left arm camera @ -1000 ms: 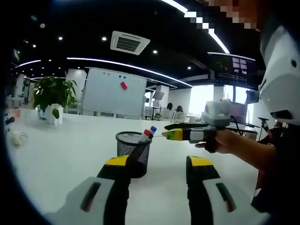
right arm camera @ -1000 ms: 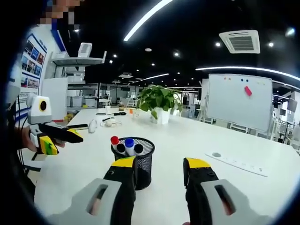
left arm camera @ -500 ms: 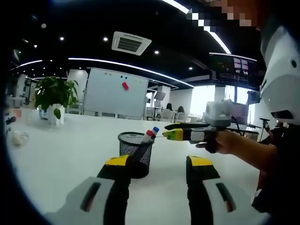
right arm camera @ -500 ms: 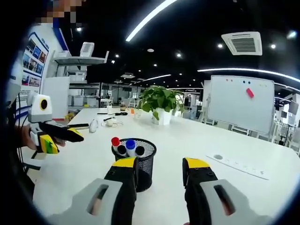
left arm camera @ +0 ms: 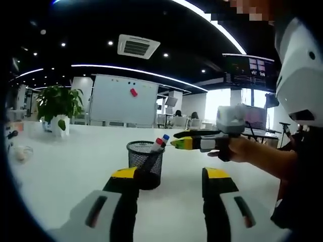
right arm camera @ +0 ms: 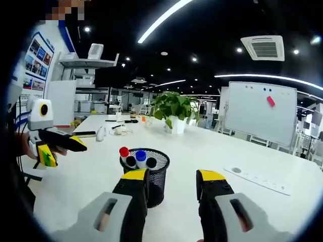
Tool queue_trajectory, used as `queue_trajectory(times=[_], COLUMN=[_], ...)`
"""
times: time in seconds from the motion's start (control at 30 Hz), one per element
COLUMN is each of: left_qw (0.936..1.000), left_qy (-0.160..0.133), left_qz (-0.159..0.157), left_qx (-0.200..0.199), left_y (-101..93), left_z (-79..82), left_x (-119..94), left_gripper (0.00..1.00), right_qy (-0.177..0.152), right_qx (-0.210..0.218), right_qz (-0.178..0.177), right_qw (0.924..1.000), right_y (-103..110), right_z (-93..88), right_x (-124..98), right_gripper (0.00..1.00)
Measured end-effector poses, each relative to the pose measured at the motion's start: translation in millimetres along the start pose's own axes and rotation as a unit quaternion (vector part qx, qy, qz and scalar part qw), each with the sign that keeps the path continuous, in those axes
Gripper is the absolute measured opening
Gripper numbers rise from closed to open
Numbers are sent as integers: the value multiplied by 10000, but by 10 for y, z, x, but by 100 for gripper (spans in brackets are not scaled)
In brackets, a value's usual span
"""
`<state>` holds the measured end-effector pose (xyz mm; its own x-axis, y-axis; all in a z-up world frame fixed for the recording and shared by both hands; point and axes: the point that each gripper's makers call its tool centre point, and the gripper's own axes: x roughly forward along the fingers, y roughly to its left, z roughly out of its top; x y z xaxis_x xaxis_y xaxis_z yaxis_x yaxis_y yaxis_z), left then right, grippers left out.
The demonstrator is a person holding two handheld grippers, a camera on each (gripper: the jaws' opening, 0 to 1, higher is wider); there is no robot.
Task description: Pick up the whiteboard markers from the pen holder and place them facing the whiteboard neatly
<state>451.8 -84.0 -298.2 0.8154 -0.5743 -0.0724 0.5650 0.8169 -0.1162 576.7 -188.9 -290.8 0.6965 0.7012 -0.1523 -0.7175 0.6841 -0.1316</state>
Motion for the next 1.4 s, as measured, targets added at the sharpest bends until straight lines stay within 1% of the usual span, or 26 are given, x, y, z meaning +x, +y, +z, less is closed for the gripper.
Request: queue_trajectory(times=[0.2,0.33,0.57,0.63,0.7,1.07,1.4], left_qw=[10000,10000,10000,9999,9998,9999,9998], left_qy=[2,-2,-27,64,90,71,45], left_qz=[54,70,76,117,143,141,183], left_qx=[34,24,8,43,68,53,24], left_y=[24,34,32,57,71,82,106], left_z=[4,4,12,-24,-35,-31,-26], left_x=[-25,-24,-21,-26,-35,-48,-61], left_gripper=[52,52,51,51,51,51,51], right_qy=[3,-14,-8,8,12,83,99], right_qx=[-21,40,-61,-69,-81,-198,-292], right_qz=[46,105,197,198,214,226,323], right_qw=[10000,9999,9998,9998,9997,9995,9990], right_y=[25,57,103,111,122,122,156], right_z=[-5,15,34,29,25,-5,7], right_x=[46,66,104,109,116,133,180], right_gripper=[40,40,39,39,39,37,34])
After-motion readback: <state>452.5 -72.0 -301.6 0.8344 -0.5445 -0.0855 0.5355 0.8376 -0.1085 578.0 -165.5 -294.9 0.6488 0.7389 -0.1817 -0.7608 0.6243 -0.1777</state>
